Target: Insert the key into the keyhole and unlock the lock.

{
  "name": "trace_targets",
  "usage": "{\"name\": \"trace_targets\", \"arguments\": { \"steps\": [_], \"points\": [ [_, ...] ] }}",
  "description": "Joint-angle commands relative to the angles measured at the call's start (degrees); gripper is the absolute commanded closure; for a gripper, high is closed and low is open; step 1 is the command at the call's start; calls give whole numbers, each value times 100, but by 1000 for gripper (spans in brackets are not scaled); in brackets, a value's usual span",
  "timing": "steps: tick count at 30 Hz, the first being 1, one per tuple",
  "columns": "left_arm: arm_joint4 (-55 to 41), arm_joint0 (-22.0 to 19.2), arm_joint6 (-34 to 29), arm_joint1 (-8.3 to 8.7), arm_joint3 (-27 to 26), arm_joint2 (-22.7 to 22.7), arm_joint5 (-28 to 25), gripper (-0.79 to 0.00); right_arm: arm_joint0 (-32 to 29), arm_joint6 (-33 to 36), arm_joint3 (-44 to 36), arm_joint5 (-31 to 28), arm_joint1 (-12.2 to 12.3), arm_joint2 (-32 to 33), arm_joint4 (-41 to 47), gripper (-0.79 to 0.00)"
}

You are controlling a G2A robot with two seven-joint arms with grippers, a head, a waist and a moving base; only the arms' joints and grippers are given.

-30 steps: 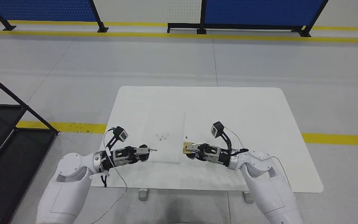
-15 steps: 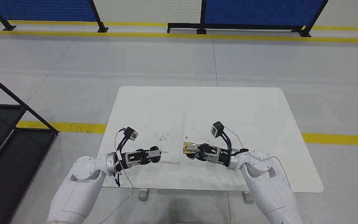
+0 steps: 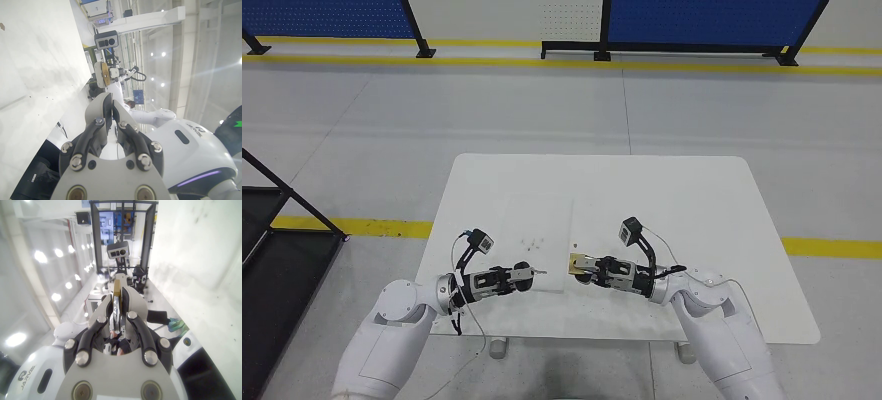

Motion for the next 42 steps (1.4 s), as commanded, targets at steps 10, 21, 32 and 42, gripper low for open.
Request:
{"name": "trace_targets", "arguments": {
  "steps": [10,21,32,42],
  "points": [
    [0,0,0,0,0,0,0,0,0,0,0,0,0,0,0,0],
    [0,0,0,0,0,0,0,0,0,0,0,0,0,0,0,0],
    [0,0,0,0,0,0,0,0,0,0,0,0,0,0,0,0],
    [499,-40,220,18,-18,78,-900,0,0,0,0,0,0,0,0,0]
  ]
}}
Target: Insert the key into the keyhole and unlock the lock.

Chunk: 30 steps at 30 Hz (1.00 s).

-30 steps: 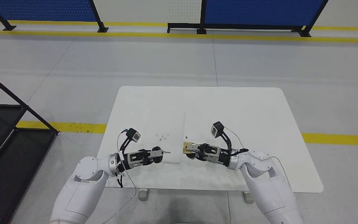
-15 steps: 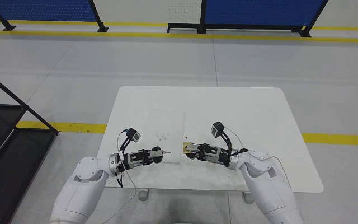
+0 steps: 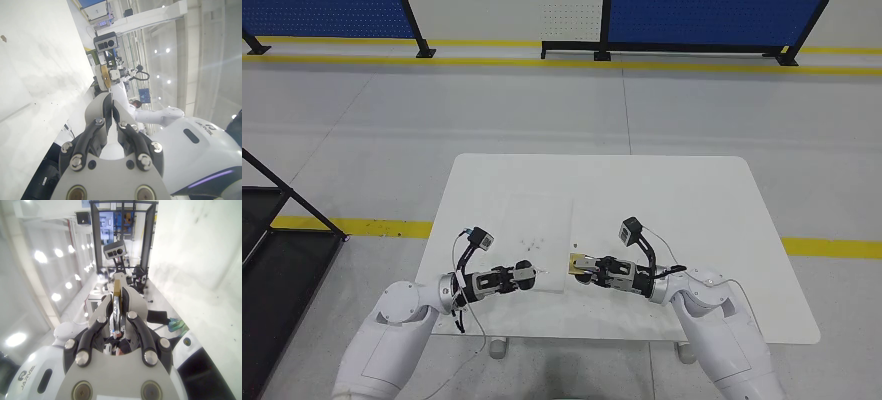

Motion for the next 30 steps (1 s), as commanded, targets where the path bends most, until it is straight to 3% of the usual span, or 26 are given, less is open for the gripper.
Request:
{"name": "trace_targets", "arguments": {
  "steps": [1,5,15,21,25,30],
  "points": [
    [165,-12,28,5,32,7,-346,0,0,0,0,0,0,0,0,0],
    [589,-44,226,10,74,30,-1189,0,0,0,0,0,0,0,0,0],
    [2643,-62,2145,165,86,349,-3108,0,0,0,0,0,0,0,0,0],
    [3950,-44,2774,208,-445,249,-3108,0,0,0,0,0,0,0,0,0],
    [5207,81,3863,240,-752,267,-3108,0,0,0,0,0,0,0,0,0],
    [6567,149,5268,338,-600,608,-3108,0,0,0,0,0,0,0,0,0]
  ]
}}
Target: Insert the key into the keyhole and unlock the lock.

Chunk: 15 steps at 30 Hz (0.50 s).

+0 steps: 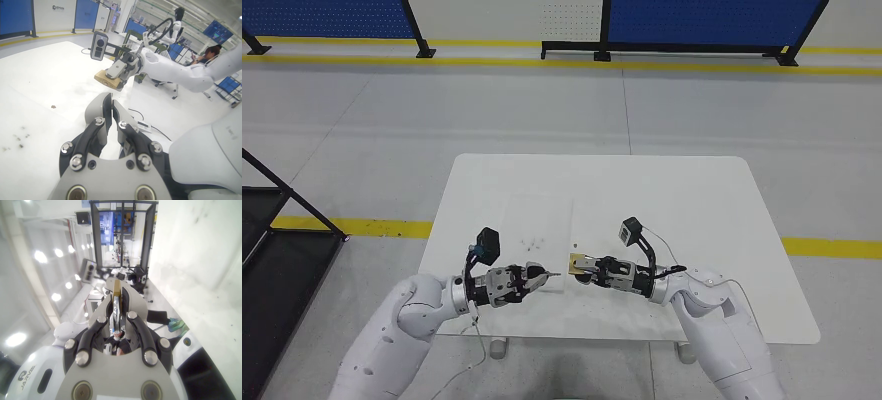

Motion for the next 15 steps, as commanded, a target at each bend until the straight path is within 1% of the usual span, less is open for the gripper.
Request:
{"name": "trace_targets", "arguments": {
  "steps": [1,3,15],
  "points": [
    [497,-32,561,56,125,143,0,0,0,0,0,0,0,0,0,0],
    [788,-78,929,108,224,248,0,0,0,0,0,0,0,0,0,0],
    [788,-78,929,108,224,248,0,0,0,0,0,0,0,0,0,0]
  ]
}}
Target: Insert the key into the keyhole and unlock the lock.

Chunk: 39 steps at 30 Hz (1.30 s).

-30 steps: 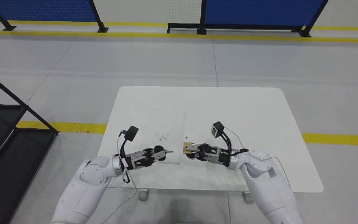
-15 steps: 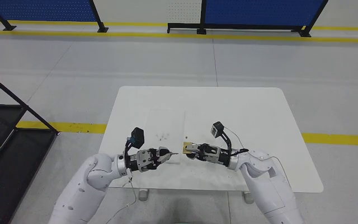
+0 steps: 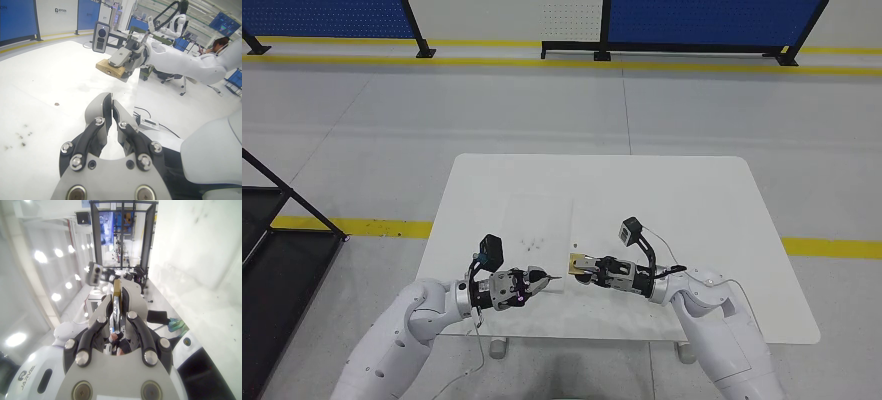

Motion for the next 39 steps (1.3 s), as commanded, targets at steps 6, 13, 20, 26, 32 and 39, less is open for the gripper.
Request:
{"name": "trace_targets", "arguments": {
  "steps": [6,13,20,26,32,39],
  "points": [
    [0,0,0,0,0,0,0,0,0,0,0,0,0,0,0,0],
    [649,-89,424,-6,63,-79,43,0,0,0,0,0,0,0,0,0],
    [1466,-242,1362,3,202,-1,0,0,0,0,0,0,0,0,0,0],
    [2877,-485,2702,76,465,166,0,0,0,0,0,0,0,0,0,0],
    [4173,-802,4102,125,992,389,26,0,0,0,0,0,0,0,0,0],
    [5632,-1233,5751,186,1506,769,343,0,0,0,0,0,0,0,0,0]
  ]
}}
